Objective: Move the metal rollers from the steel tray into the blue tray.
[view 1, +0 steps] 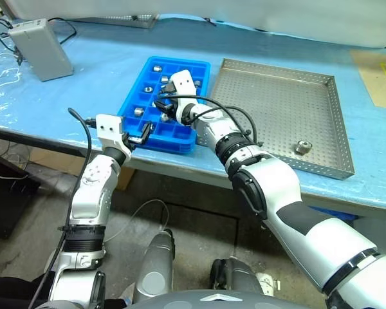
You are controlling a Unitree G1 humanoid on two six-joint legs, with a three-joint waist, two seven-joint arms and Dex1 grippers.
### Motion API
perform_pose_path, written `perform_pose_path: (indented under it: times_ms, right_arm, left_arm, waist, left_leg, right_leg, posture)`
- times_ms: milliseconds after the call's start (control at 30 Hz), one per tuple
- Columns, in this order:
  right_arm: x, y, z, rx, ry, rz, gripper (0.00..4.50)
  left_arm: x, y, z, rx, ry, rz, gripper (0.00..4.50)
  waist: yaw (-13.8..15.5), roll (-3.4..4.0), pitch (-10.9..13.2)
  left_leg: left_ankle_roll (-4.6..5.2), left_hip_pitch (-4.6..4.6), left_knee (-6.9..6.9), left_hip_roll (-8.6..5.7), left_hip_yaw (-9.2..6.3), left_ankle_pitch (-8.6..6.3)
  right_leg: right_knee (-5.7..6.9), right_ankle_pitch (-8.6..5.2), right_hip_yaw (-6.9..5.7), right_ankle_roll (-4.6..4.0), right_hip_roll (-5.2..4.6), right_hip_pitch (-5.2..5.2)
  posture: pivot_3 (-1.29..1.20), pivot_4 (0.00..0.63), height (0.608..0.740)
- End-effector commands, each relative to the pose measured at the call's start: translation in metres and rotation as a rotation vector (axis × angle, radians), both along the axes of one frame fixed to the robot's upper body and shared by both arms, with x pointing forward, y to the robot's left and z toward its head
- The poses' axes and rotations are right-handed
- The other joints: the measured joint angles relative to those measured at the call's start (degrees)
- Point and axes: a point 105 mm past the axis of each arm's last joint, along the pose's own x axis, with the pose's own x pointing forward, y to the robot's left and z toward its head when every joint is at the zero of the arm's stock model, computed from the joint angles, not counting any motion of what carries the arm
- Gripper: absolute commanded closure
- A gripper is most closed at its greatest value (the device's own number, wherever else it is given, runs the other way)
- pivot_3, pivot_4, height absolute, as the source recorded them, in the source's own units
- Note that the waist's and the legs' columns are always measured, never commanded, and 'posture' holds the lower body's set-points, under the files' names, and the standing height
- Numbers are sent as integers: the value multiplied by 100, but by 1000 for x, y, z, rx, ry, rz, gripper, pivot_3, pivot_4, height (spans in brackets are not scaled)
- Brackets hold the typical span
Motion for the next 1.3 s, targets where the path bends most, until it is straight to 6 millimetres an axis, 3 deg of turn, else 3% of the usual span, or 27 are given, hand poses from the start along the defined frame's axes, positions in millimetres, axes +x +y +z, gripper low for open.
perform_pose_path:
  times_ms: [33, 167, 300, 467, 633, 833, 1000, 1300]
  right_arm:
    - [7, -12, 47, 41, -150, -24, 1605]
    - [16, -48, 67, 78, -205, -63, 1605]
    - [14, -109, 52, -41, -207, -105, 1605]
    - [-40, -190, 27, -250, -140, -141, 1605]
    - [-66, -234, 13, -364, -3, -274, 1605]
    - [-70, -251, 6, -302, 85, -361, 1605]
    - [-52, -270, -13, -218, 189, -512, 1605]
    - [-32, -299, -40, -199, 305, -653, 1605]
  left_arm:
    - [3, -22, 18, -47, -69, -109, 128]
    - [3, -74, 23, -68, -83, -379, 128]
    - [1, -114, 30, -87, -88, -621, 128]
    - [5, -143, 26, -5, -94, -817, 128]
    - [11, -154, 25, 16, -111, -859, 128]
    - [8, -162, 16, 32, -95, -894, 128]
    - [6, -161, 6, 66, -75, -896, 128]
    - [6, -155, -1, 101, -61, -860, 128]
  waist:
    - [1, 0, 0]
    - [-27, 0, 0]
    - [-173, -8, -5]
    - [-508, -7, -5]
    - [-1017, -9, -4]
    - [-1220, -11, -3]
    - [-1267, -10, -3]
    - [-1254, -9, -4]
  left_leg:
    - [-1, -1, 0, 0, 0, 0]
    - [1, -2, 11, 0, 11, 3]
    - [19, 4, 16, 1, 25, 11]
    - [87, 14, 23, -2, 39, 21]
    - [93, 35, 17, -31, 45, 12]
    - [89, 259, -109, -22, 103, -3]
    - [175, 238, -94, -4, 184, 0]
    - [194, 176, -78, -8, 194, -11]
  right_leg:
    - [0, 2, 0, 2, 0, 0]
    - [-2, 15, 5, 18, -3, 5]
    - [-26, 45, 13, 39, -4, 28]
    - [-81, 83, 29, 73, -4, 58]
    - [-90, 102, 61, 95, -6, 66]
    - [-224, 110, 96, 64, -4, 261]
    - [-230, 104, 133, 36, -14, 233]
    - [-206, 118, 131, 57, -22, 163]
  posture:
    - [230, 150, 740]
    - [101, 150, 740]
    - [-58, 150, 740]
    - [-225, 150, 740]
    - [-289, 150, 740]
    - [-302, 150, 740]
    - [-282, 150, 740]
    - [-229, 150, 740]
